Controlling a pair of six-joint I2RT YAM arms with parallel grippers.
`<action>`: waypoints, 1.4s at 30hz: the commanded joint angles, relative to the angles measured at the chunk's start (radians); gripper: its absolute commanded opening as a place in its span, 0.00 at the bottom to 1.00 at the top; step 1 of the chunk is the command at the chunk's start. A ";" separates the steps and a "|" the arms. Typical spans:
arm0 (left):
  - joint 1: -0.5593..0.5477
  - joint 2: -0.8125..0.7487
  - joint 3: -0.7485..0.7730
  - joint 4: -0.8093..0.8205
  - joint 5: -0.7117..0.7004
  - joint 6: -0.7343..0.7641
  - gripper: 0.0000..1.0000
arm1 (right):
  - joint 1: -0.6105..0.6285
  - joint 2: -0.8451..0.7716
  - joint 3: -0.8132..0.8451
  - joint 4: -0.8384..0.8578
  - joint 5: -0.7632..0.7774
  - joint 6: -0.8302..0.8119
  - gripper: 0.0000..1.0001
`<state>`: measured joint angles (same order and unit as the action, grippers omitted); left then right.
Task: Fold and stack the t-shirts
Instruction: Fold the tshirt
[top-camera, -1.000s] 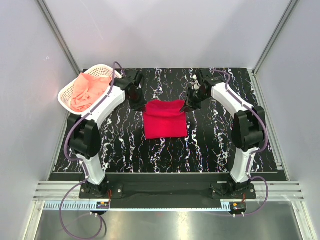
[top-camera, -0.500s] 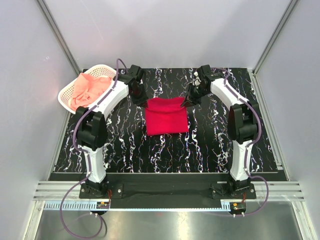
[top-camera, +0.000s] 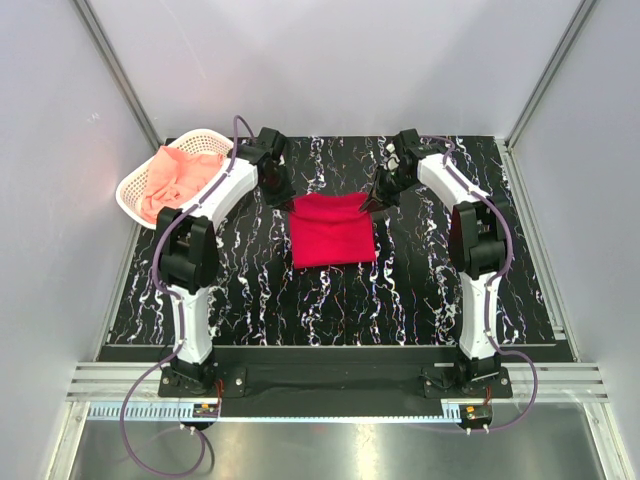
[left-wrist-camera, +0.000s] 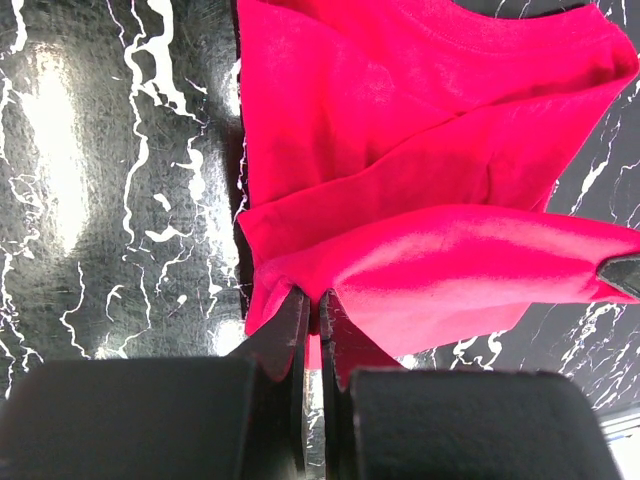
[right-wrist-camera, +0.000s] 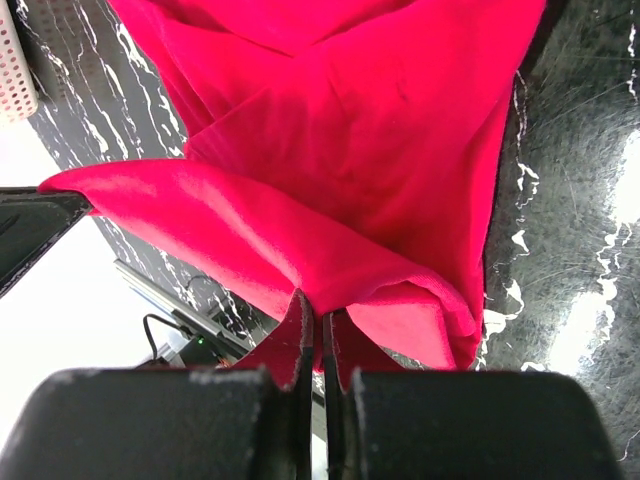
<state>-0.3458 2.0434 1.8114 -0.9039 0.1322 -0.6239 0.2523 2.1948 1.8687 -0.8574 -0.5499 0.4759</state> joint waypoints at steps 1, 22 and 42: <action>0.007 -0.064 0.014 0.034 0.017 0.021 0.00 | -0.008 -0.038 0.040 -0.015 -0.031 0.009 0.01; 0.011 -0.034 0.127 0.034 0.037 0.021 0.00 | -0.018 -0.024 0.159 -0.034 -0.053 0.046 0.00; 0.034 0.069 0.209 0.094 0.089 0.043 0.00 | -0.038 0.068 0.225 -0.017 -0.056 0.050 0.02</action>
<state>-0.3347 2.0575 1.9476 -0.8654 0.1738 -0.6025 0.2333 2.2234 2.0323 -0.9009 -0.5777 0.5137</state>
